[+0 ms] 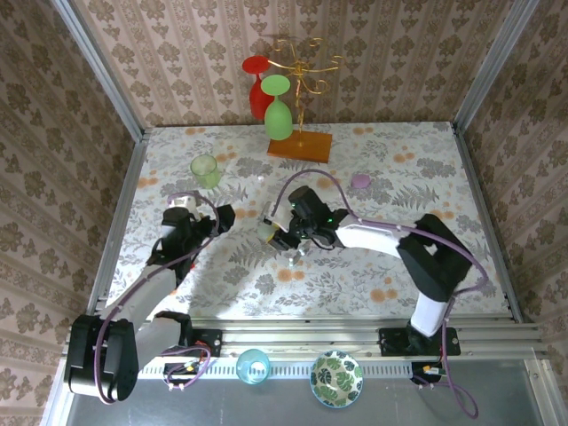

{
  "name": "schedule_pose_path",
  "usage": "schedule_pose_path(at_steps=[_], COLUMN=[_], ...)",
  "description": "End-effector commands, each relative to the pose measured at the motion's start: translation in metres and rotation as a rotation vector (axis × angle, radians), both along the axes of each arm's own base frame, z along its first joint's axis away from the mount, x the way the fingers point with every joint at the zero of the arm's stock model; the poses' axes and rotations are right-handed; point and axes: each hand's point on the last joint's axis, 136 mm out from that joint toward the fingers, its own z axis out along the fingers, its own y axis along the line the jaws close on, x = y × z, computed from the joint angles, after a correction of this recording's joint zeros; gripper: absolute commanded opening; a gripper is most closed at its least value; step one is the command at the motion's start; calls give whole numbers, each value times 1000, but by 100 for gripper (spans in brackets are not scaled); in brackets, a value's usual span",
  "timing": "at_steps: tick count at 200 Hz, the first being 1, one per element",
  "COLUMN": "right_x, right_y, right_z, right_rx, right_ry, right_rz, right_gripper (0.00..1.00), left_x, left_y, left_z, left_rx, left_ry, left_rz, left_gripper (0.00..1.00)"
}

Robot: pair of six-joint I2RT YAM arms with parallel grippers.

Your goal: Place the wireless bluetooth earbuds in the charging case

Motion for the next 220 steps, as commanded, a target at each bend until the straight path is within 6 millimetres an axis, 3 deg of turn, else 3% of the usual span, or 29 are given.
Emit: schedule_pose_path(at_steps=[1,47,72,84,101,141,162,220], right_x=[-15,-26,-38,-46,-57,-92,-105,-110], right_y=[-25,-74,-97,-105,-112,-114,-109,-100], right_z=[22,71,96,106,119,148,164,183], right_rx=[3,70,104,110,112,168,227,279], right_ry=[38,94,100,93,81,110,114,103], right_rz=[0,-83,-97,-96,-78,20,79,132], right_gripper=[38,34,30,25,22,22,22,20], left_x=[2,-23,-54,-77,-101,-128,-140,-160], left_y=[-14,-82,-131,-156,-178,-200,-208,-221], left_z=[33,76,86,89,91,111,120,139], left_rx=[-10,65,107,103,102,14,-59,-173], left_ry=[-147,-437,-557,-610,-684,-772,-770,-778], left_rz=[-93,-477,-744,-898,-1045,-1198,-1272,-1345], left_gripper=[100,100,100,100,100,97,90,76])
